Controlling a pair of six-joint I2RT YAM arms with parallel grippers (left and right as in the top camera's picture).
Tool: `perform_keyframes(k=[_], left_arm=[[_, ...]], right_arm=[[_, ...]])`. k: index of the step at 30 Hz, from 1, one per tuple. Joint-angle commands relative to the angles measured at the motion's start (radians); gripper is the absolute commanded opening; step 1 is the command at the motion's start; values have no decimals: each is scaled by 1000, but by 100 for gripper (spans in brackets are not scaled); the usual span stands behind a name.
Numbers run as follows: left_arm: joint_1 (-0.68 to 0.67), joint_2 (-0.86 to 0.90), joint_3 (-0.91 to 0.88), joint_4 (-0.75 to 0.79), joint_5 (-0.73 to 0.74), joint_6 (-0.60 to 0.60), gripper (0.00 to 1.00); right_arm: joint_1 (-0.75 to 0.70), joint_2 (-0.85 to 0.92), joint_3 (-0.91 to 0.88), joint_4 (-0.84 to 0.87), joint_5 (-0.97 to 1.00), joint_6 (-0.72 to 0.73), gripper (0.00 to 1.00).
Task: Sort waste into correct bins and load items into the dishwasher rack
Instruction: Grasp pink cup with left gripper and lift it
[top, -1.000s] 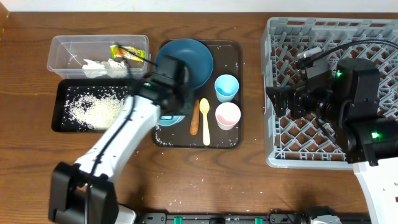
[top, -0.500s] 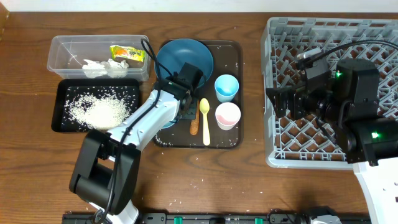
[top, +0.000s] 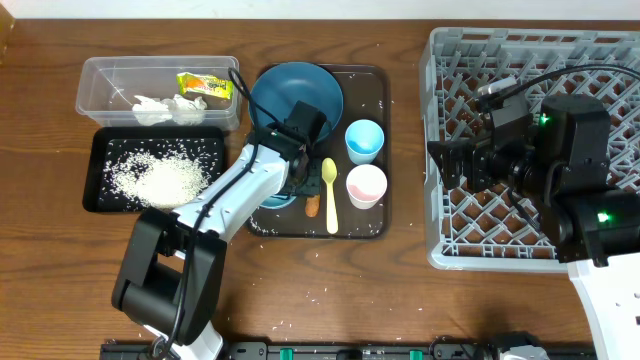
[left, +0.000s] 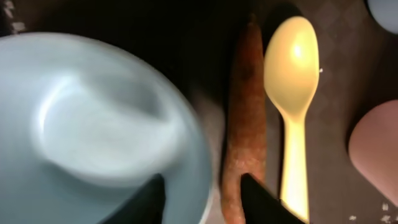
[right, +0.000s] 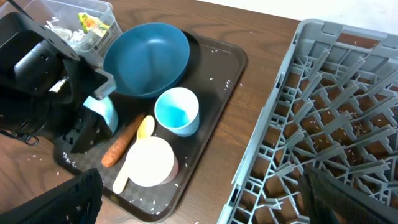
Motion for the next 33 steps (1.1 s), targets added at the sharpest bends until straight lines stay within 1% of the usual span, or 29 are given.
perform_keyframes(k=[1,5,9,12,21,22,23,24,27,29,30,31,33], left_arm=[[2,-3,56,-24,57,-1,50],[1,-16,133,-56,71,-1,61],[-8,-17,154,-36,125,-1,66],[-37,-7,154,-18,129,-1,68],[-131,55,154,31,125,-1,67],[-138,65,154,31,124,-1,65],[-142,76,154,31,125,-1,60],[-145,89,154,31,125,-1,50],[-145,106,154,31,125,-5,28],[-142,105,154,32,125,-5,19],[-141,101,156,31,125,-7,11],[-137,97,160,26,126,-12,7],[-127,82,176,-1,126,-38,6]], right_arm=[[-3,0,15,0,0,-5,99],[-3,0,15,0,0,-5,99],[-3,0,15,0,0,-5,99],[-3,0,15,0,0,-5,99],[-3,0,15,-2,1,-5,99],[-3,0,15,-2,0,-5,99],[-3,0,15,-4,0,-5,99],[-3,0,15,-5,1,-5,99],[-3,0,15,-9,0,-5,99],[-3,0,15,-9,0,-5,99],[-3,0,15,-8,0,-5,99],[-3,0,15,-8,0,-5,99],[-3,0,15,-7,0,-5,96]])
